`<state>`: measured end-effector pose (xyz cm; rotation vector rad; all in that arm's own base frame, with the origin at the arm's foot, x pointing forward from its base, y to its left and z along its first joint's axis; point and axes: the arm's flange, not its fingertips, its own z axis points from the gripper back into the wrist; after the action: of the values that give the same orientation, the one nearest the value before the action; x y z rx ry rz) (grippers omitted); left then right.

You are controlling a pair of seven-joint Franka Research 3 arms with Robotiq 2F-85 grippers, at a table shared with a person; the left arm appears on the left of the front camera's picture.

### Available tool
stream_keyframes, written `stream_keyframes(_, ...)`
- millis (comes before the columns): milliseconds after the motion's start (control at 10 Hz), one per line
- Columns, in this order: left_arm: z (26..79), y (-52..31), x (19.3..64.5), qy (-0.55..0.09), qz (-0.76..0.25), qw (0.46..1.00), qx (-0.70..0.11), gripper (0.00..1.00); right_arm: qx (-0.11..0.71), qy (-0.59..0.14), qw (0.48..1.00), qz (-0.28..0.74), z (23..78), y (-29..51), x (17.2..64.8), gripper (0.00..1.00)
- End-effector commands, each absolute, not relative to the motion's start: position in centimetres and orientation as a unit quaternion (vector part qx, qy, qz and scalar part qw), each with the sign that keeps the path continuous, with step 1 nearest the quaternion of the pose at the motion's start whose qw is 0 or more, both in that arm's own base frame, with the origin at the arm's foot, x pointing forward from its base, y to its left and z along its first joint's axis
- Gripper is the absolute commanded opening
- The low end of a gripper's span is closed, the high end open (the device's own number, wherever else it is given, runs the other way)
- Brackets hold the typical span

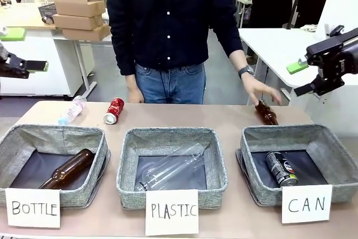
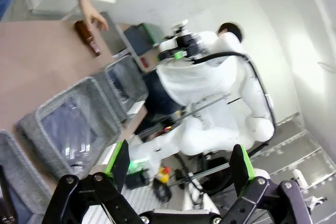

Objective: Sort the can waste into the basket.
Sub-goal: Pick up the can waste from the table and place it in the right Fabric basket.

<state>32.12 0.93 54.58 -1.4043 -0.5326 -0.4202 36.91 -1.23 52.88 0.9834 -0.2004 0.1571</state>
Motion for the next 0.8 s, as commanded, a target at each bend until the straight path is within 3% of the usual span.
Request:
stream_keyframes(0,56.8,-1.9,36.7,-0.223,-0.183,0.828,-0.481,1.00,0.466,-0.091,0.877,0.072,53.4,-1.4,36.9,1.00)
stream_keyframes(200,55.5,-5.1,42.9,-0.183,-0.139,0.936,-0.267,1.00,0.466,-0.091,0.877,0.072,53.4,-1.4,36.9,1.00)
stream_keyframes(400,53.4,-7.1,46.7,-0.171,-0.115,0.976,-0.077,1.00,0.466,-0.091,0.877,0.072,53.4,-1.4,36.9,1.00)
stream_keyframes(500,53.2,-7.4,47.4,-0.168,-0.127,0.976,-0.061,1.00,0.466,-0.091,0.877,0.072,53.4,-1.4,36.9,1.00)
stream_keyframes(600,53.8,-7.4,47.4,-0.215,-0.122,0.964,-0.094,1.00,0.466,-0.091,0.877,0.072,53.4,-1.4,36.9,1.00)
stream_keyframes(700,52.8,-7.7,47.1,-0.263,-0.181,0.928,-0.193,1.00,0.466,-0.091,0.877,0.072,53.4,-1.4,36.9,1.00)
